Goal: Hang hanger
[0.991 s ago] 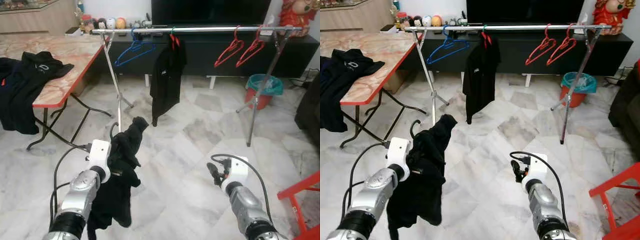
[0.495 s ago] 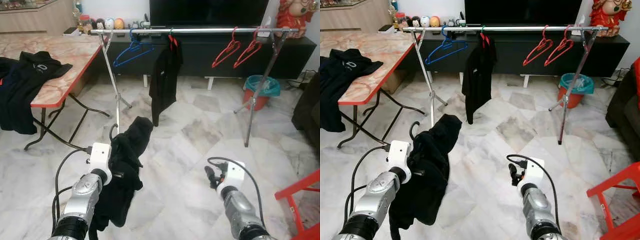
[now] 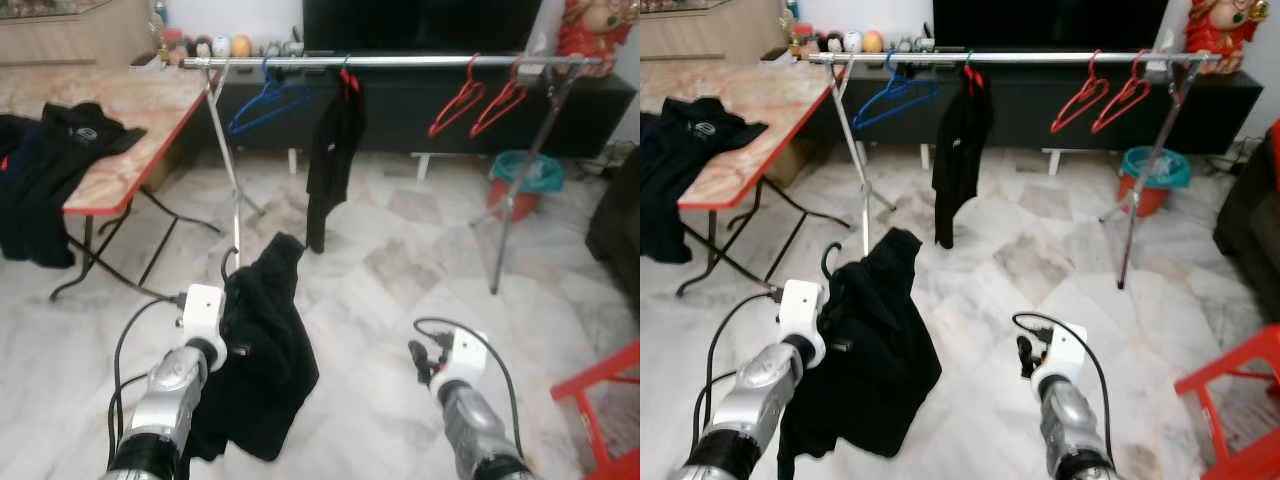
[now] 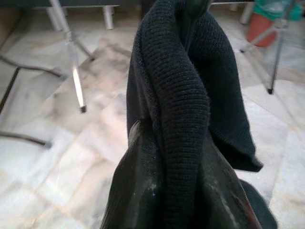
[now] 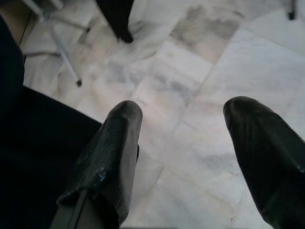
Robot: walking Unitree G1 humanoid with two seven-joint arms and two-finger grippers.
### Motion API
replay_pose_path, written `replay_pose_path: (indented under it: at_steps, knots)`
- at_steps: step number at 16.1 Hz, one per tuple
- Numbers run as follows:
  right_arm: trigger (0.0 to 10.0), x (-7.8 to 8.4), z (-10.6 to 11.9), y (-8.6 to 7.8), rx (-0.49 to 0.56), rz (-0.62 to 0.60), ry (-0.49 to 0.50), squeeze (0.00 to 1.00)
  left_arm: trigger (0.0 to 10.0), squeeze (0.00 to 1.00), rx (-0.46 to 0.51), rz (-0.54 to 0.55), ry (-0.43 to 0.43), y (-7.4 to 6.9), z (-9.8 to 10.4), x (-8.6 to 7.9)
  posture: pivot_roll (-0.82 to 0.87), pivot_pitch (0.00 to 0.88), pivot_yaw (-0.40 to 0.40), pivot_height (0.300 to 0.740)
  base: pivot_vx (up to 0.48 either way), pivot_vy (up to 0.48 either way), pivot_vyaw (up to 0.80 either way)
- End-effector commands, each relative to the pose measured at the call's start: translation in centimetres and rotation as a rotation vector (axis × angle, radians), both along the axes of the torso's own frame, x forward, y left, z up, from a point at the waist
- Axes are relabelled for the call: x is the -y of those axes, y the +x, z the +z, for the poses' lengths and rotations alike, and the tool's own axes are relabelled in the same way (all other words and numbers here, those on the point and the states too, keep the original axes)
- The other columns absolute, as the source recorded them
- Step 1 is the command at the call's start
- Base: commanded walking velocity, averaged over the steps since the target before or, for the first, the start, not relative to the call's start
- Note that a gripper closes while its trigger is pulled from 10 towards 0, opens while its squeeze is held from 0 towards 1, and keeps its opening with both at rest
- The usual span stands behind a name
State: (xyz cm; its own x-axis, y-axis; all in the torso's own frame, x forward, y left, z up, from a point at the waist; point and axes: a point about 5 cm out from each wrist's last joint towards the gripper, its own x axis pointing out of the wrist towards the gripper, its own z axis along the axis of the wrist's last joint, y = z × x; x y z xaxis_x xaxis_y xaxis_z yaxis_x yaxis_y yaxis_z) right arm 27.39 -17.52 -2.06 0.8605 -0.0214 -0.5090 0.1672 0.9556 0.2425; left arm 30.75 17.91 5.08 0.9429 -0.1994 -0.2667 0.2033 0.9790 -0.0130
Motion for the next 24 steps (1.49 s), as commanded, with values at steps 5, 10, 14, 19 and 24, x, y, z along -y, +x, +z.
replay_pose_path:
  at_steps: [5, 10, 14, 19, 24]
  knots:
    - [10.0, -0.1, 0.2, 0.3, 0.008, 0.005, -0.008, 0.0, 10.0, 0.0, 0.089, -0.027, -0.007, 1.1, 1.7, 0.8, -0.06, 0.0, -0.001, 0.719, 0.41, 0.0, -0.16]
    - [10.0, -0.5, 0.4, 0.5, 0.011, 0.017, -0.007, 0.0, 10.0, 0.0, 0.098, -0.037, -0.008, 1.3, 2.0, 0.9, -0.05, 0.0, 0.001, 0.719, 0.48, 0.0, 0.0]
    - [10.0, -0.6, 0.5, 0.7, 0.017, 0.017, -0.005, 0.0, 10.0, 0.0, 0.098, -0.037, -0.007, 1.4, 2.1, 0.9, -0.05, 0.0, 0.005, 0.719, 0.48, 0.0, 0.0]
    - [10.0, -0.4, 0.7, 0.9, 0.028, 0.011, -0.001, 0.0, 10.0, 0.0, 0.098, -0.038, -0.005, 1.4, 2.1, 0.9, -0.06, 0.0, 0.009, 0.719, 0.48, 0.0, 0.0]
    - [10.0, -0.5, 0.7, 1.0, 0.024, 0.038, -0.014, 0.0, 10.0, 0.0, 0.092, -0.033, -0.005, 1.5, 1.9, 0.9, -0.05, 0.0, 0.008, 0.719, 0.48, 0.0, 0.0]
